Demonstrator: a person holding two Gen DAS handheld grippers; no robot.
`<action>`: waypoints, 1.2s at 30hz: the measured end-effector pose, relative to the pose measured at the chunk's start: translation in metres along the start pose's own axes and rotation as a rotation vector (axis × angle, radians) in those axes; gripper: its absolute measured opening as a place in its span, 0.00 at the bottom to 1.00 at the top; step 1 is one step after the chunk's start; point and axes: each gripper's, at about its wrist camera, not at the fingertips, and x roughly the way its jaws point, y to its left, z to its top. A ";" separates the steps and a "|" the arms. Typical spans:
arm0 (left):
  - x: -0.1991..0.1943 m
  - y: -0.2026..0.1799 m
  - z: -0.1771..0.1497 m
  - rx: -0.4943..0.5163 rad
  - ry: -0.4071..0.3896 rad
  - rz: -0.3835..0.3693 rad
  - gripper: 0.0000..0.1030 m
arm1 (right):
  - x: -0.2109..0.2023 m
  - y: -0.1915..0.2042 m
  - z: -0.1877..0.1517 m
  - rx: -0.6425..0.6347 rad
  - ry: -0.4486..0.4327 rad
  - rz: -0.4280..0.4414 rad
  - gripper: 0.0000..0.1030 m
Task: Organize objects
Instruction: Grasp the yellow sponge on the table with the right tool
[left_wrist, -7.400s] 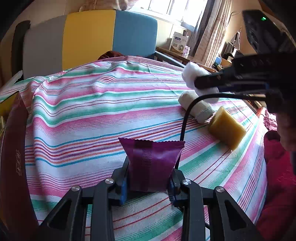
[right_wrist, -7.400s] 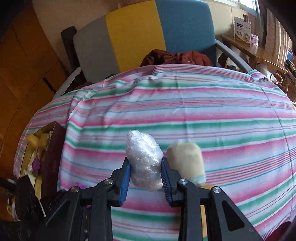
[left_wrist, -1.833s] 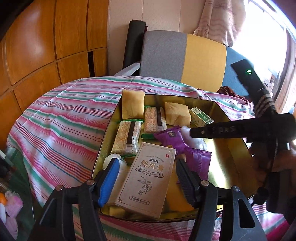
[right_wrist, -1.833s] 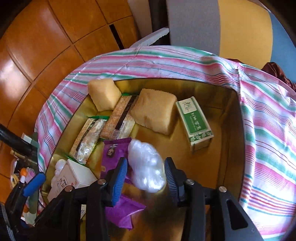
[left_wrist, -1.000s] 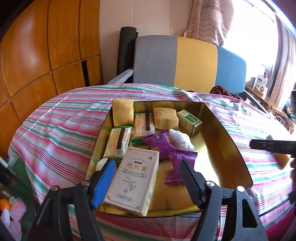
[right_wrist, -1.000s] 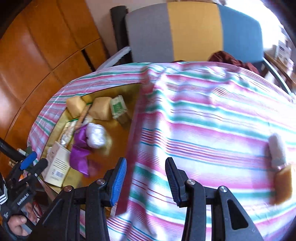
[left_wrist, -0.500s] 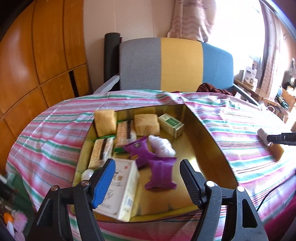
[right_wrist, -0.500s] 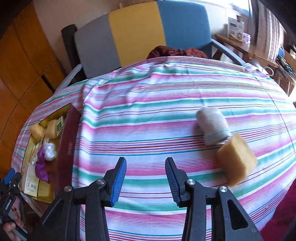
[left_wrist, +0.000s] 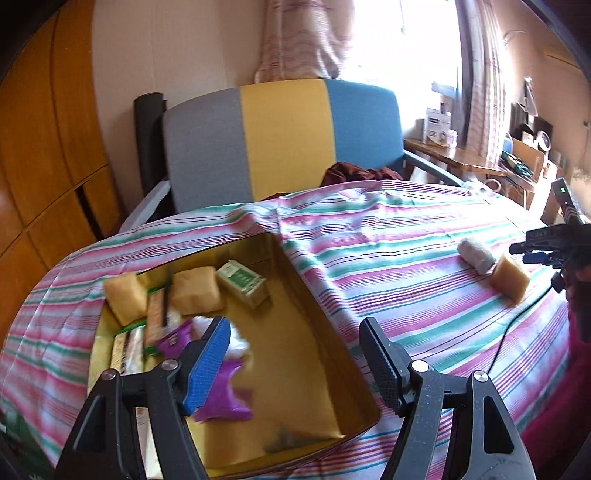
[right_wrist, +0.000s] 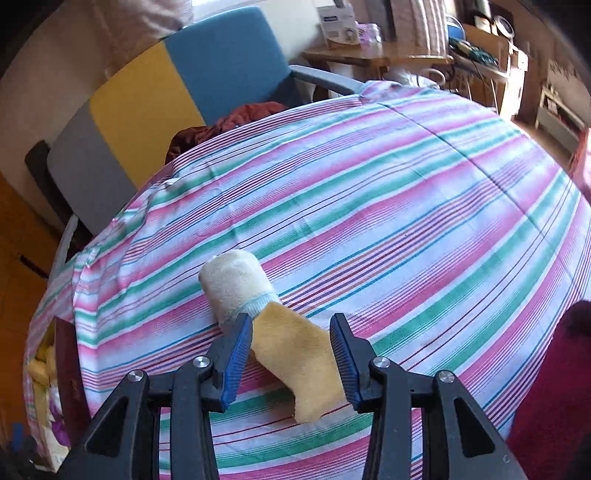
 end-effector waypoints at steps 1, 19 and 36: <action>0.003 -0.006 0.003 0.004 0.004 -0.014 0.71 | -0.001 -0.003 0.001 0.012 -0.006 0.000 0.44; 0.065 -0.086 0.043 0.081 0.115 -0.209 0.71 | 0.017 0.027 -0.010 -0.214 0.050 -0.122 0.66; 0.141 -0.141 0.074 0.043 0.284 -0.406 0.69 | 0.014 0.010 -0.005 -0.153 0.029 -0.225 0.51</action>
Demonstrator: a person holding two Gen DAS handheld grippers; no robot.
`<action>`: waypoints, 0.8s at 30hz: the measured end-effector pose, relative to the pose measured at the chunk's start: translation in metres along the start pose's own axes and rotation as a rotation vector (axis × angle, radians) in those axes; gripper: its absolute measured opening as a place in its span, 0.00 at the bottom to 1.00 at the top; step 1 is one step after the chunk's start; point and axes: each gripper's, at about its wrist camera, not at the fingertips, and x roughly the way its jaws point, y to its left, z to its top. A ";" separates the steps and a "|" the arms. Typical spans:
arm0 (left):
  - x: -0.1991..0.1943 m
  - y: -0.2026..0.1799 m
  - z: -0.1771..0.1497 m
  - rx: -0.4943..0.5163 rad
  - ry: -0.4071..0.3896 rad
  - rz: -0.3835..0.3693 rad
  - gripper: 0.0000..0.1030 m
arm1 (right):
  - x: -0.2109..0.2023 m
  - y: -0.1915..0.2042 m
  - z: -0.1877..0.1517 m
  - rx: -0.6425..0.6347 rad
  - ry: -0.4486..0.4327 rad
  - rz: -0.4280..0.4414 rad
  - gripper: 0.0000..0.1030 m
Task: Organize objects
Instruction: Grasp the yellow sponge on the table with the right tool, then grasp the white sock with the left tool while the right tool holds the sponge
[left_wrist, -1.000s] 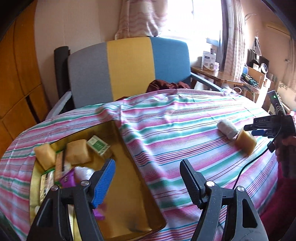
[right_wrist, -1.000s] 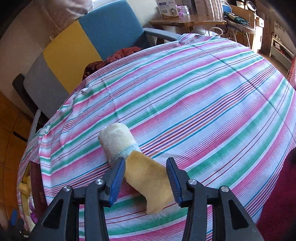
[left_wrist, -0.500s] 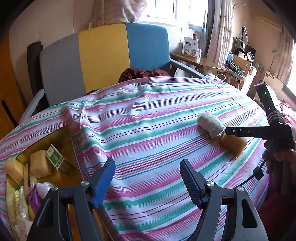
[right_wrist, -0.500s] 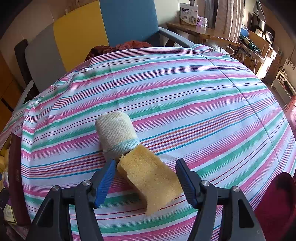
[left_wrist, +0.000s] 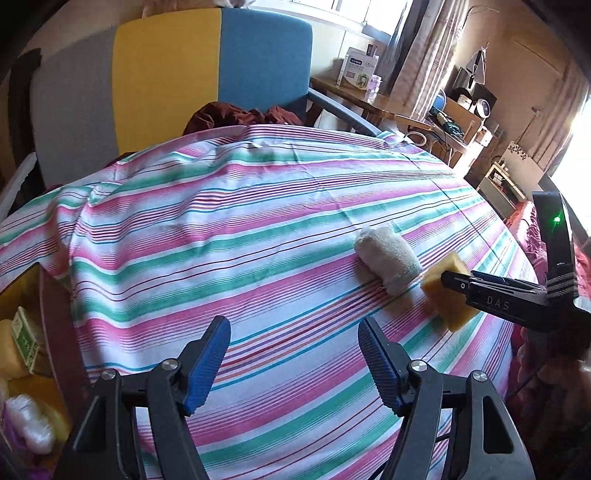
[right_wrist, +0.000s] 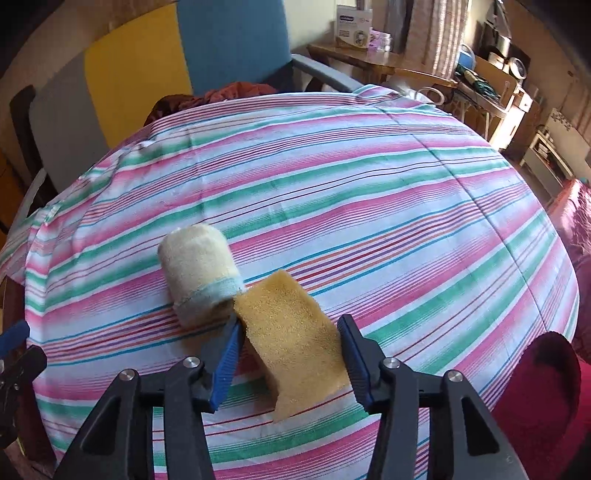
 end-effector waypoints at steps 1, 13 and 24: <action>0.006 -0.004 0.004 -0.001 0.013 -0.015 0.69 | -0.001 -0.007 0.001 0.029 -0.004 -0.013 0.51; 0.083 -0.059 0.061 -0.059 0.132 -0.156 0.70 | 0.006 -0.027 -0.001 0.133 0.053 0.011 0.51; 0.125 -0.075 0.059 -0.015 0.138 -0.089 0.56 | 0.007 -0.027 -0.002 0.122 0.052 0.015 0.52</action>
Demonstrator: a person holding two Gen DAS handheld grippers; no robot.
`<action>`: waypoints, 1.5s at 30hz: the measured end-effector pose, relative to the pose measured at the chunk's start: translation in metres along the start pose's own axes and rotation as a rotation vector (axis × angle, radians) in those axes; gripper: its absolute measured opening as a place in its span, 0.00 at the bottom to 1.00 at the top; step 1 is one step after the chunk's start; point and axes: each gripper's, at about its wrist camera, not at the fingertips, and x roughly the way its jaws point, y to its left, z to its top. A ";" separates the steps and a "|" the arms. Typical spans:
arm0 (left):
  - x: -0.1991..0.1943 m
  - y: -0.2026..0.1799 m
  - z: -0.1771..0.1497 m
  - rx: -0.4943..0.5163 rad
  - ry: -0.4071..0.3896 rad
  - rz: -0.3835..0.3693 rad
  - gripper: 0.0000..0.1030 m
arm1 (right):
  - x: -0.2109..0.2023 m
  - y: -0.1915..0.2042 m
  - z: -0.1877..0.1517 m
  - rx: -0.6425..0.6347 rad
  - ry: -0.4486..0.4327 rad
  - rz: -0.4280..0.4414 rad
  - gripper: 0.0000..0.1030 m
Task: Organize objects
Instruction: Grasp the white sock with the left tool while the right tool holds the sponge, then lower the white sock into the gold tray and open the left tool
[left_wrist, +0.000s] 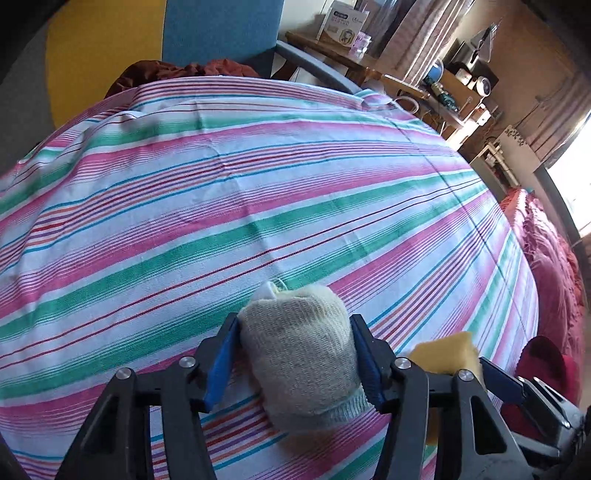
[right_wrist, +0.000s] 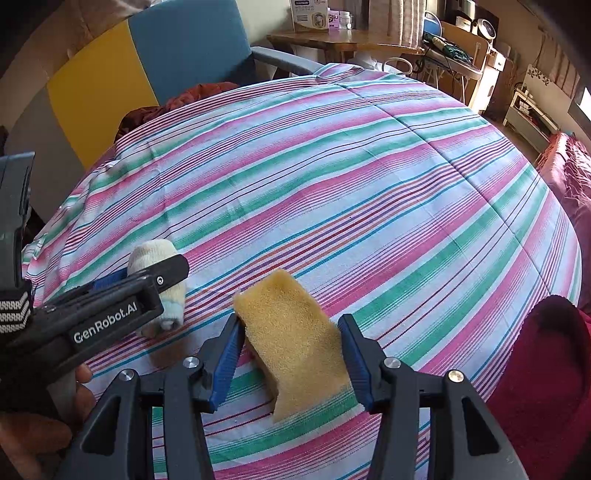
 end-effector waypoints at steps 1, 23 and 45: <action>-0.004 0.003 -0.004 0.011 -0.011 0.008 0.56 | -0.001 0.001 0.000 -0.002 -0.003 0.003 0.51; -0.100 0.072 -0.152 0.024 -0.252 0.232 0.55 | -0.003 0.078 -0.027 -0.338 0.033 0.223 0.51; -0.093 0.070 -0.158 0.039 -0.252 0.212 0.56 | -0.001 0.083 -0.030 -0.370 0.015 0.181 0.51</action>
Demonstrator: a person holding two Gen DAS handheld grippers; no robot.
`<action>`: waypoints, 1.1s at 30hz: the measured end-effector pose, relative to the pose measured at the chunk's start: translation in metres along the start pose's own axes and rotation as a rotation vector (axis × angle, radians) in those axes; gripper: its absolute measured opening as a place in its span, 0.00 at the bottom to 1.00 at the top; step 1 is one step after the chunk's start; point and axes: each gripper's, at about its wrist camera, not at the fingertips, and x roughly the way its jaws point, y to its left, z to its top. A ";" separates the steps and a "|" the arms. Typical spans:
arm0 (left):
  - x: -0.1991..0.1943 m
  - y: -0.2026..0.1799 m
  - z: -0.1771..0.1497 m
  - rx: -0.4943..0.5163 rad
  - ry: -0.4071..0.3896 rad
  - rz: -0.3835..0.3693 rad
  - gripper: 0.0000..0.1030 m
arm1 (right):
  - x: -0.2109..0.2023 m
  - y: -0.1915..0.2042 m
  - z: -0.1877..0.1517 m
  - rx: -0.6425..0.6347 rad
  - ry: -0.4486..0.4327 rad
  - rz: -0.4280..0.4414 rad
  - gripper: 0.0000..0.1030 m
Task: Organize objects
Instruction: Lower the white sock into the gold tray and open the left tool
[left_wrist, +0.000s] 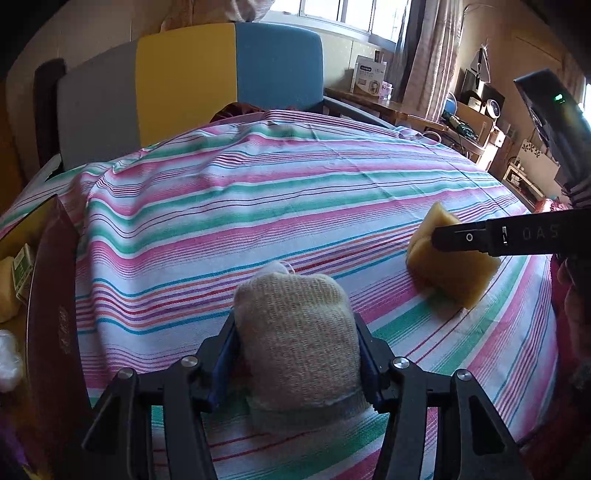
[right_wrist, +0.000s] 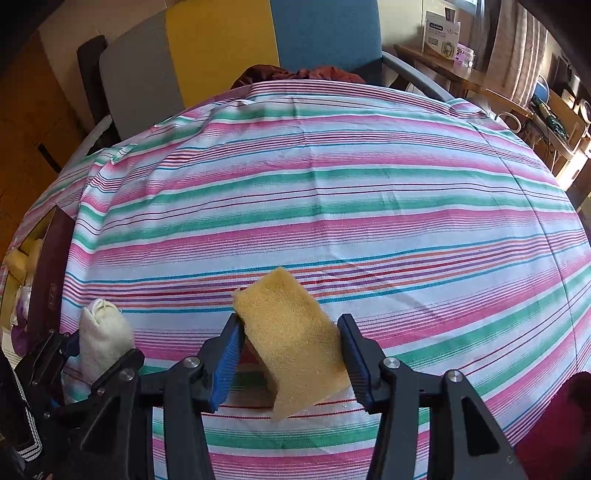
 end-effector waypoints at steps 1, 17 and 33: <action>0.000 0.000 0.000 0.001 -0.001 0.001 0.56 | 0.000 0.000 0.000 0.001 0.000 0.000 0.51; -0.043 -0.008 0.005 0.006 -0.054 0.034 0.52 | 0.003 0.009 -0.002 -0.054 -0.009 -0.040 0.51; -0.119 0.019 -0.007 -0.043 -0.127 0.064 0.52 | 0.003 0.014 -0.003 -0.077 -0.012 -0.074 0.51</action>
